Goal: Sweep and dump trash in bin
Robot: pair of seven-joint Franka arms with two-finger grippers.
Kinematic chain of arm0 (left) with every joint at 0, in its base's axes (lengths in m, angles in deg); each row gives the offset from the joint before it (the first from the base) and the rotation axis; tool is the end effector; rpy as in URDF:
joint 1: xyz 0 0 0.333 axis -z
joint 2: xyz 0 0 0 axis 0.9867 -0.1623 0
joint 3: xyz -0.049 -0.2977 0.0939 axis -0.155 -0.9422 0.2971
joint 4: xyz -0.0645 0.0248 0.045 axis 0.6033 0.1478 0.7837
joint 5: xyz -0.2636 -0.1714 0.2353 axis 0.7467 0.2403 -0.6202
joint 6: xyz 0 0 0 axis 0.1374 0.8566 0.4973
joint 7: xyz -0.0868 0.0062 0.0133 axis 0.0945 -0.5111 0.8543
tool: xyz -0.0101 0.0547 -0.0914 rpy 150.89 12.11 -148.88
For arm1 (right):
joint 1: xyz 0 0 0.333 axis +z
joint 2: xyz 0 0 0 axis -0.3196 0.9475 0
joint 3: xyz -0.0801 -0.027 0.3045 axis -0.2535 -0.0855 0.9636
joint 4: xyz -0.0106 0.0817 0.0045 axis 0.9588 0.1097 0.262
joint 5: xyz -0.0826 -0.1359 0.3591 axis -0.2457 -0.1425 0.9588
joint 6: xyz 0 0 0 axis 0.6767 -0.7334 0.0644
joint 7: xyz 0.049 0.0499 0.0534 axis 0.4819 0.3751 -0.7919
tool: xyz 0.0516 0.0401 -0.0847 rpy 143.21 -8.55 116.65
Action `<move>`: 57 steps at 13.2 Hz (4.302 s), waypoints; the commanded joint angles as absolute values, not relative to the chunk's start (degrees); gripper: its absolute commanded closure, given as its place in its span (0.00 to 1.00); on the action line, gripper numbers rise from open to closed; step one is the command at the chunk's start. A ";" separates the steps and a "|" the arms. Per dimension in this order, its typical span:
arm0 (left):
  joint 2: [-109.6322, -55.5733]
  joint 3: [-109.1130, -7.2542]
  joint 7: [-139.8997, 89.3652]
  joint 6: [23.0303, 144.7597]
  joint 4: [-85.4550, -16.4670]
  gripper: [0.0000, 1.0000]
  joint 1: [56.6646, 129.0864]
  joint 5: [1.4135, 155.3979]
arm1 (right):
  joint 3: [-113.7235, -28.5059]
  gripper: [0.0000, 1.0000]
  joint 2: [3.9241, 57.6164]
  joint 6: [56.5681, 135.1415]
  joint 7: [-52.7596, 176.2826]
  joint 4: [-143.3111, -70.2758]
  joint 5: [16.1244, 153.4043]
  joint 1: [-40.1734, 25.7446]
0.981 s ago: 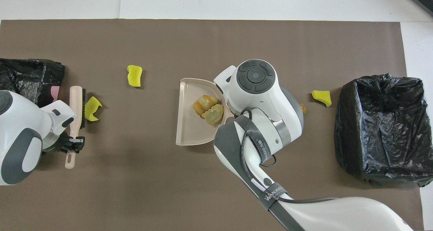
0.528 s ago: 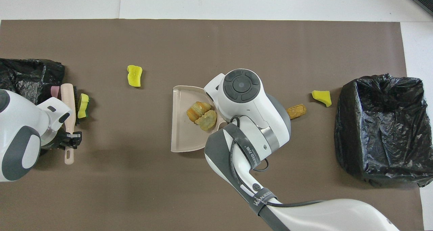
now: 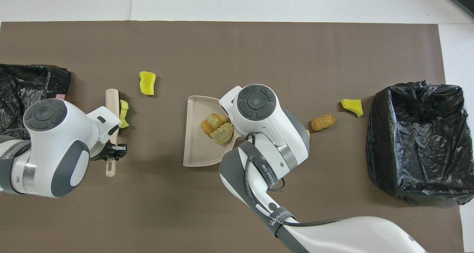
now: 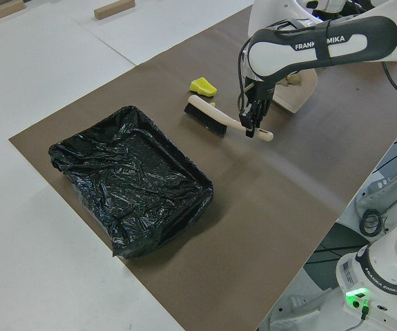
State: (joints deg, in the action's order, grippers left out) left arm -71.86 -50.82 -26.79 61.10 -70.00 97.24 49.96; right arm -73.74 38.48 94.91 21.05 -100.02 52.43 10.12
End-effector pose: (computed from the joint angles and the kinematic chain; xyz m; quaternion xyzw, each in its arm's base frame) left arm 0.4865 -0.1022 0.3598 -0.9944 0.0002 0.0955 0.0461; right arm 0.5512 0.3544 0.3621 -0.7507 -0.6600 0.0283 0.0060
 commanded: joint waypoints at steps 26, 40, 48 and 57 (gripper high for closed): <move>-62.63 -68.52 -30.34 44.55 -66.28 1.00 96.30 69.88 | -73.57 1.00 39.25 97.61 31.35 -102.18 51.10 11.95; -76.91 -60.17 -41.83 49.40 -52.54 1.00 92.61 50.31 | -73.66 1.00 39.25 97.17 31.44 -102.45 50.22 11.51; -93.10 -55.07 -60.38 53.78 -36.69 1.00 89.19 39.76 | -73.75 1.00 38.63 93.84 31.53 -101.74 49.00 11.51; -88.90 -56.38 -68.92 54.50 -46.52 1.00 89.62 43.49 | -73.39 1.00 38.28 89.35 35.48 -100.86 45.47 12.30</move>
State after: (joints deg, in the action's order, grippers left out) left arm -92.26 -55.87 -67.69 53.95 -42.65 88.95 41.24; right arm -73.81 38.99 90.49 33.63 -100.46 47.38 12.45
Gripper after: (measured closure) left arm 0.736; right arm 0.674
